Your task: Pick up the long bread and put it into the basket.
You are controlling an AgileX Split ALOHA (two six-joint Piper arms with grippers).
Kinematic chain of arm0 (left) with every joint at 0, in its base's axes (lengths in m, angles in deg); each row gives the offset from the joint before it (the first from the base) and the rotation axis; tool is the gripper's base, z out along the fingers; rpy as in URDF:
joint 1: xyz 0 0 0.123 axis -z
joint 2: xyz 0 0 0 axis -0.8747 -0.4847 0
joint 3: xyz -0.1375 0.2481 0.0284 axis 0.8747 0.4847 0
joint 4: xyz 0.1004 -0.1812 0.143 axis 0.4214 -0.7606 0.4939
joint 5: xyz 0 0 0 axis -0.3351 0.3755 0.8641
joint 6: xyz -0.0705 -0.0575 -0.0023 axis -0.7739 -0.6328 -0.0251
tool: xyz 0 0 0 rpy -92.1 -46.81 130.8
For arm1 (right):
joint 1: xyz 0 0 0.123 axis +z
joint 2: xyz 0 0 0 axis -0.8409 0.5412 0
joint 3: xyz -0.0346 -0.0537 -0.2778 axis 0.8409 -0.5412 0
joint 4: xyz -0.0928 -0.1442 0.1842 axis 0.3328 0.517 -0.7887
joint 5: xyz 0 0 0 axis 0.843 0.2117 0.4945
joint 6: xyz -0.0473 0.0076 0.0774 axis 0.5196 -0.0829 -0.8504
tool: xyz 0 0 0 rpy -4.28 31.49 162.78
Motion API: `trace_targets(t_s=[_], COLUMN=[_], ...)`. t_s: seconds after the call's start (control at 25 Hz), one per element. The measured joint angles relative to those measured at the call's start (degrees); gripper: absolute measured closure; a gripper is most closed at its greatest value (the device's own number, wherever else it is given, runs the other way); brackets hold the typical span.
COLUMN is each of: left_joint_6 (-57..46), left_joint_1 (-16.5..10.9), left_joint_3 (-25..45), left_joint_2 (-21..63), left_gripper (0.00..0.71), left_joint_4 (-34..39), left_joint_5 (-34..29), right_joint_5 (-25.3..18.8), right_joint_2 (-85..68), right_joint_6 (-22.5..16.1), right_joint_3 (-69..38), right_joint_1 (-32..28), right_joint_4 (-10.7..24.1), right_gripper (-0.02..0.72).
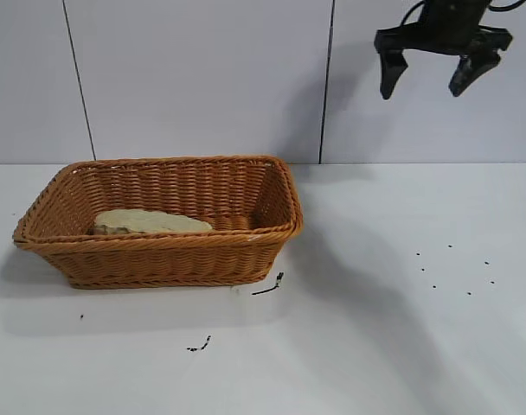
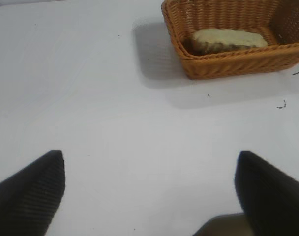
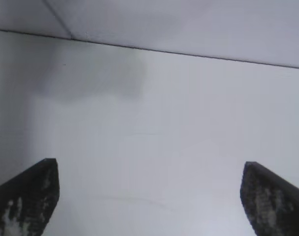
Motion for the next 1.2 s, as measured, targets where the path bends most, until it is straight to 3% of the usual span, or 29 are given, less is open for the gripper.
trace_targets(t_s=[0.24, 1.04, 1.2], left_joint_6=[0.0, 0.0, 0.0], left_joint_1=[0.0, 0.0, 0.0], left_joint_3=[0.0, 0.0, 0.0], left_joint_2=[0.0, 0.0, 0.0], left_gripper=[0.014, 0.014, 0.014], left_joint_4=[0.0, 0.0, 0.0], left_joint_5=[0.0, 0.0, 0.0], right_joint_5=[0.0, 0.1, 2.7], right_joint_2=[-11.3, -70.6, -85.1], right_joint_6=[0.0, 0.1, 2.3], right_joint_3=[-13.5, -87.6, -98.8], right_joint_1=[0.0, 0.0, 0.0], right_joint_4=[-0.1, -0.1, -0.2], right_gripper=[0.010, 0.010, 0.010])
